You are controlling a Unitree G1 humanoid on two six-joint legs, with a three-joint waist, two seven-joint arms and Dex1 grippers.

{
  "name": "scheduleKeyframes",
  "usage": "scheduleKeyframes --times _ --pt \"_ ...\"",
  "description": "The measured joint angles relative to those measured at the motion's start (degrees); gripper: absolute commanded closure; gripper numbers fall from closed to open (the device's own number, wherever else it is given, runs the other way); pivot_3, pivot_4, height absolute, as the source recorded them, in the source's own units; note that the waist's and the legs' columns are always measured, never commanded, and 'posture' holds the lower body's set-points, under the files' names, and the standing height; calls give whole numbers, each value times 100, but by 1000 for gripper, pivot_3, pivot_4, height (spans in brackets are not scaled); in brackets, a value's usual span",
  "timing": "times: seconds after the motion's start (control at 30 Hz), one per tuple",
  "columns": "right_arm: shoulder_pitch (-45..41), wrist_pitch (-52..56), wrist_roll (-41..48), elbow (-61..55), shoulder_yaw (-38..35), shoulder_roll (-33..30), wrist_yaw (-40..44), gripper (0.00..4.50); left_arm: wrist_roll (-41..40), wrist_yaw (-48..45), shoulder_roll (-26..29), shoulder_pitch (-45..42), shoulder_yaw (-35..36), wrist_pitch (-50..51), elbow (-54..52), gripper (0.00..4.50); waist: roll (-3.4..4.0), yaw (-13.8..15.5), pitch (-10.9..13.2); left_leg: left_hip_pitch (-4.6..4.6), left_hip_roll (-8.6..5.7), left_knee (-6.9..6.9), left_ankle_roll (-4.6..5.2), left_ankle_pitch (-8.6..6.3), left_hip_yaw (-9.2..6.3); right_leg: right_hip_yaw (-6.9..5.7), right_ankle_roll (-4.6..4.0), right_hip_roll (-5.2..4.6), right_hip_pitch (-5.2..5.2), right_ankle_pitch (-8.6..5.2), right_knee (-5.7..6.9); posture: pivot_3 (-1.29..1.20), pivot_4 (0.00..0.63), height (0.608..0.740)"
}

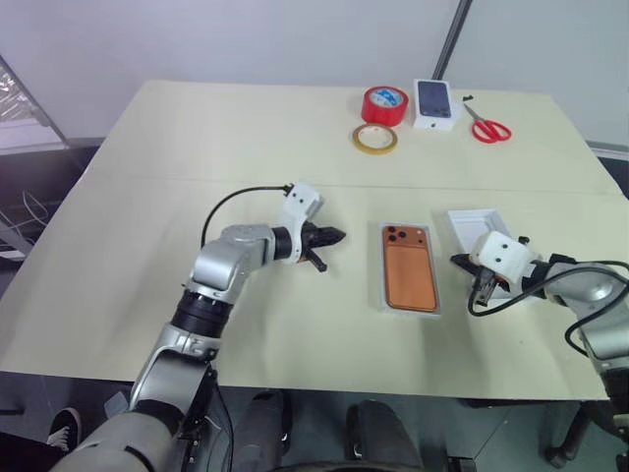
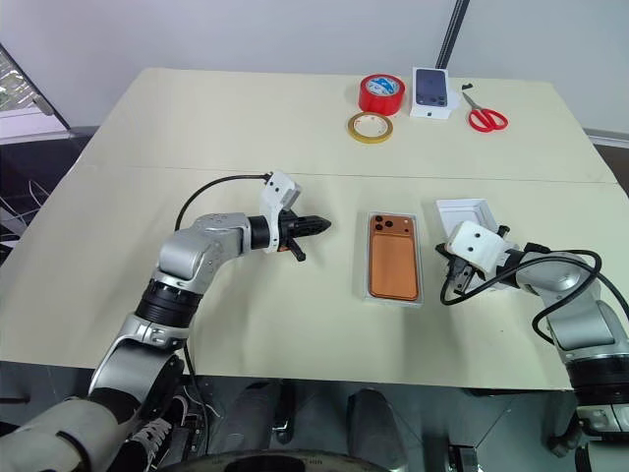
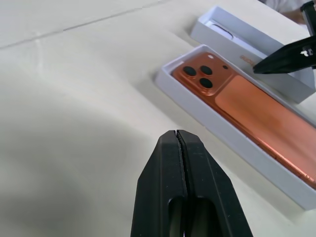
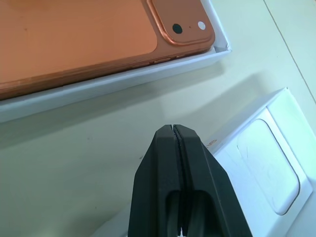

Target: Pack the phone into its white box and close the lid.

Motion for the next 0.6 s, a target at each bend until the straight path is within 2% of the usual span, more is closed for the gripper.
scheduleKeyframes --times 0.07,0.17,0.3,0.47,0.6 --pt "117 300 276 -161 -109 1 125 3725 -215 -139 132 71 197 56 -83 3697 0 -5 0 0 2 0 1 -1 0 0 0 1 -1 0 1 0 150 728" --pt "213 653 588 -380 -394 1 173 2247 -380 -435 478 223 336 -158 -388 2289 2 -7 0 1 2 -2 3 -2 0 0 0 1 -1 0 1 0 150 728" --pt "338 1110 823 -842 -852 30 -106 83 -514 -985 944 629 502 -710 -695 166 4 -13 0 2 7 -4 3 -3 0 6 -1 -1 -2 0 0 0 150 728" --pt "349 2341 908 -1380 -1096 410 -959 30 -539 -1642 1463 985 553 -1425 -801 71 5 -4 0 1 7 -5 9 -8 0 8 -4 -7 -4 -1 -1 0 150 728" --pt "313 3842 1270 -1977 -1054 616 -1323 30 -349 -2212 1784 1223 552 -2732 -764 71 8 -7 0 -3 6 -13 9 -9 1 10 -7 -14 -13 -2 -2 0 150 728"
